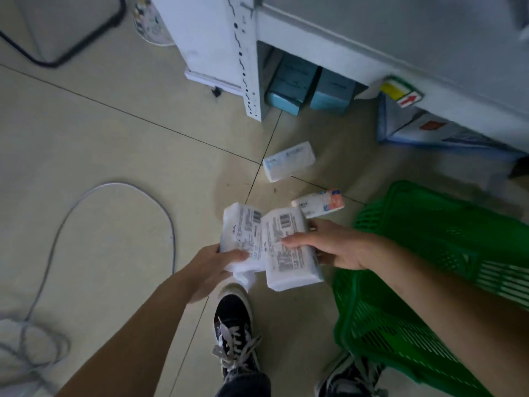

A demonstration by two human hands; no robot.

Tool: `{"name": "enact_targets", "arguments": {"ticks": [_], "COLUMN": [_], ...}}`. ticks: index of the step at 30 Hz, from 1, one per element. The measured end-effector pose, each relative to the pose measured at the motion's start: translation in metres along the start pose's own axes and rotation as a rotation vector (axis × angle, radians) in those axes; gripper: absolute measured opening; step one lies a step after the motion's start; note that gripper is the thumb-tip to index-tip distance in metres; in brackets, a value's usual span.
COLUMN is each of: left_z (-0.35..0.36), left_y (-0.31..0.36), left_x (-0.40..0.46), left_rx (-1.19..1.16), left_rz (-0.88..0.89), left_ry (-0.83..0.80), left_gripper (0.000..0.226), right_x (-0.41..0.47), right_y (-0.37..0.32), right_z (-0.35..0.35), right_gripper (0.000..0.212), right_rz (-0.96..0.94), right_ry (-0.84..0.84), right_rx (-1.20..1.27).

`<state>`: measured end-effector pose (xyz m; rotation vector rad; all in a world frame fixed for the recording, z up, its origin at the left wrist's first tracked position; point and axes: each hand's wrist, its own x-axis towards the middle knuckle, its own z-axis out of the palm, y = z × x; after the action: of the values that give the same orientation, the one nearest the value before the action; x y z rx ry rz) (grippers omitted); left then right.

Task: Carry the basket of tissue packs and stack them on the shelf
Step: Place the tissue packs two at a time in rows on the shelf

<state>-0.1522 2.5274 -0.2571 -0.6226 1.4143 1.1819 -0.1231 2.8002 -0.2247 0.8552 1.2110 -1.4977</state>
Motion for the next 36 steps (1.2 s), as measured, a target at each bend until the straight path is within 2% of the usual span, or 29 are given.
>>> {"name": "enact_targets", "arguments": {"ticks": [5,12,16,19,22,28,32,33,36], "left_z": [-0.011,0.02,0.034,0.044,0.056,0.07,0.078,0.08,0.089], "left_y": [0.038,0.106,0.146,0.173,0.194,0.235,0.259,0.266,0.285], "left_x": [-0.058,-0.167,-0.237,-0.289,-0.341,-0.434,-0.493,-0.507,-0.555], "left_rx": [-0.064,-0.078,-0.132,-0.184,-0.266,-0.223,-0.216,-0.198,-0.112], "left_rz": [0.058,0.18,0.259,0.322,0.386,0.44,0.471,0.483,0.504], "left_ry": [-0.113,-0.266,-0.33,-0.352,-0.39,-0.379,-0.335,-0.324,-0.29], "left_gripper": [0.056,0.051,0.057,0.065,0.059,0.068,0.057,0.059,0.094], "right_x": [-0.065,-0.176,-0.255,-0.314,-0.369,-0.454,-0.512,-0.527,-0.574], "right_y": [-0.025,-0.082,-0.115,-0.138,-0.157,-0.18,-0.191,-0.193,-0.202], "right_z": [-0.001,0.011,0.022,0.029,0.036,0.053,0.072,0.075,0.085], "right_gripper": [0.055,0.057,0.057,0.056,0.054,0.05,0.053,0.054,0.056], "right_rz": [-0.181,-0.325,-0.407,-0.453,-0.479,-0.573,-0.599,-0.597,-0.611], "right_ry": [0.102,0.084,0.092,0.093,0.091,0.058,0.061,0.072,0.121], "right_rx": [0.16,0.279,0.313,0.287,0.285,0.307,0.3,0.304,0.297]}}
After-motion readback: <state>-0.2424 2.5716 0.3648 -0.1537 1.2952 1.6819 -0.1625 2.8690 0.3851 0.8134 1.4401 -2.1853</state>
